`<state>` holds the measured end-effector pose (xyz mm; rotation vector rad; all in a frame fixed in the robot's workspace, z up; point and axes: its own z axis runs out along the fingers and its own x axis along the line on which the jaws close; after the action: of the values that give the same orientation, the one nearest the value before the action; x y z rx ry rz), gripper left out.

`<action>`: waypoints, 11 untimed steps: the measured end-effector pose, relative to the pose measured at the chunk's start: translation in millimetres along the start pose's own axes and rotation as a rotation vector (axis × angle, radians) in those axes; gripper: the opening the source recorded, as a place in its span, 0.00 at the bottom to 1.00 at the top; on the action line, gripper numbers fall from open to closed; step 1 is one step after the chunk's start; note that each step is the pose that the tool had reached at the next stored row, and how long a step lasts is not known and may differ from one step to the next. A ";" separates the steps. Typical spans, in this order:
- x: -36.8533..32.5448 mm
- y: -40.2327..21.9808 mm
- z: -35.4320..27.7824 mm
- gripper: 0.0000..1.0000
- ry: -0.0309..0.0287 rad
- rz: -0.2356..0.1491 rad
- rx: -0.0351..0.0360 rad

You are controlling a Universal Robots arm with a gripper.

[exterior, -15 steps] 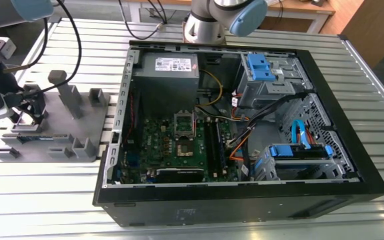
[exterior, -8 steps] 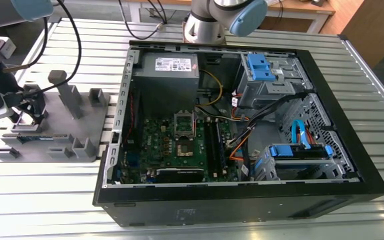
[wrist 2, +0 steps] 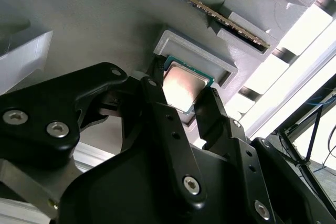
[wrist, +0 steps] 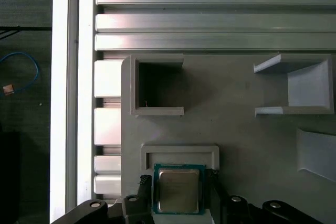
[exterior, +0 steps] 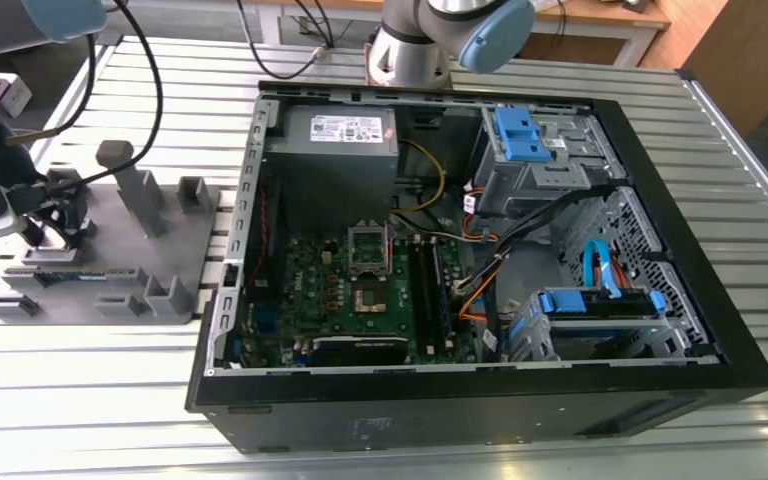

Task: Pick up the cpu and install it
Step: 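Pick up the cpu and move it towards the insertion slot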

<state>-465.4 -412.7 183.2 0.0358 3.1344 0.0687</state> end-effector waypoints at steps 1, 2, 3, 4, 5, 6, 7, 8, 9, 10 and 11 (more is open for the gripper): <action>0.0 0.0 0.0 0.57 0.0000 0.000 0.0000; 0.0 0.0 0.0 0.50 -0.0001 0.000 0.0000; 0.0 0.0 -0.1 0.50 -0.0001 0.000 0.0000; 0.0 0.0 -0.1 0.50 0.0000 0.000 0.0000; 0.0 0.0 -0.2 0.50 0.0000 0.000 0.0000; 0.0 0.0 -0.2 0.50 0.0000 0.000 0.0000; 0.0 0.0 -0.2 0.50 -0.0001 0.000 0.0000; 0.0 0.0 -0.3 0.50 0.0000 0.000 0.0000; 0.0 0.0 -0.3 0.49 0.0000 0.000 0.0000; 0.0 0.0 -0.4 0.49 0.0000 0.000 0.0000; 0.0 0.0 -0.4 0.47 0.0000 0.000 0.0000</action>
<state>-465.4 -412.7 183.6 0.0357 3.1344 0.0687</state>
